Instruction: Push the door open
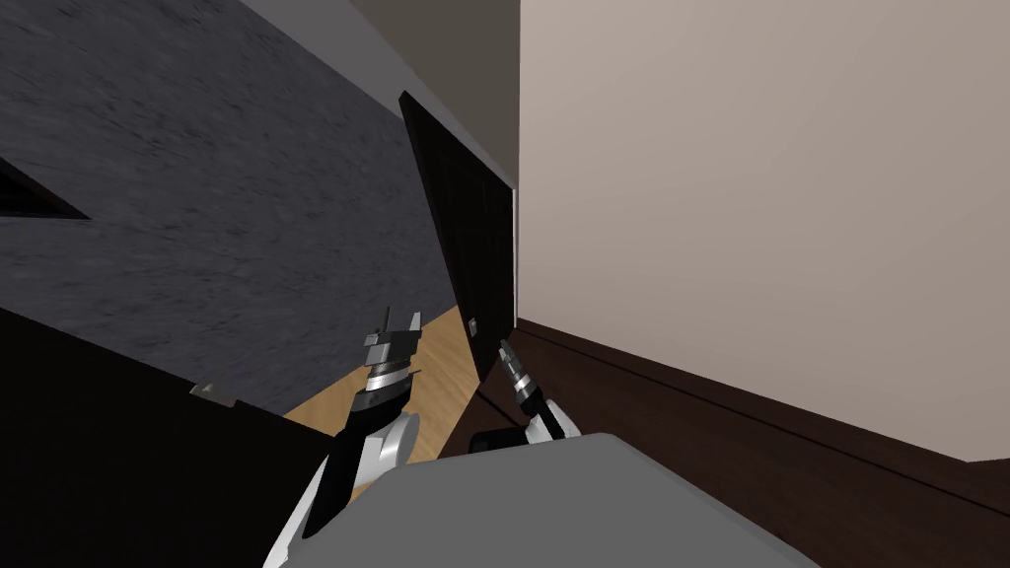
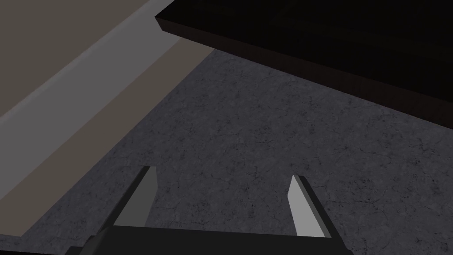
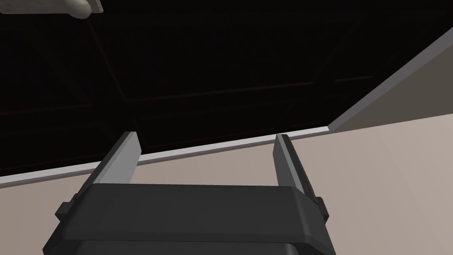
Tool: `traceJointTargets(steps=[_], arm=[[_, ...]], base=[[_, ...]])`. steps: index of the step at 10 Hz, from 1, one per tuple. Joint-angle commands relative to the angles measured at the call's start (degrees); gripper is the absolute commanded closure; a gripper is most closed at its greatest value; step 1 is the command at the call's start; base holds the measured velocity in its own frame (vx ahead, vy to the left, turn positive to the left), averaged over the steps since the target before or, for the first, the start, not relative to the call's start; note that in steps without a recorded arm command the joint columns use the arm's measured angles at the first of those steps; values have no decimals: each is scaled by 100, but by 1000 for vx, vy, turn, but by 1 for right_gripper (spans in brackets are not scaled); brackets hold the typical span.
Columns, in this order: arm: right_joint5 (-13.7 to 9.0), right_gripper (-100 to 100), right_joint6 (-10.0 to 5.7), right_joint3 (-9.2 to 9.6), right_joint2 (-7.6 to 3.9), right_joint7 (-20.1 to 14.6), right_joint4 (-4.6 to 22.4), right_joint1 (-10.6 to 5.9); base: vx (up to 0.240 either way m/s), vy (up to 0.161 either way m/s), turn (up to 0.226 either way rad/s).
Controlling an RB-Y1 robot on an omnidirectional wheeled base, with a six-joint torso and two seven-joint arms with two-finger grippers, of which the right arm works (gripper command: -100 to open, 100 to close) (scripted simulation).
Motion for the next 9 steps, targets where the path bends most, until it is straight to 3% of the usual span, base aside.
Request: traceJointTargets(steps=[1, 2, 9], arm=[[-15, -100, -43, 139, -3, -36, 180, -82], [-32, -100, -99, 309, -6, -76, 406, -179], [-89, -100, -286, 879, -10, -208, 1163, -504]], base=[[105, -19, 8], [129, -11, 17], [108, -13, 10]])
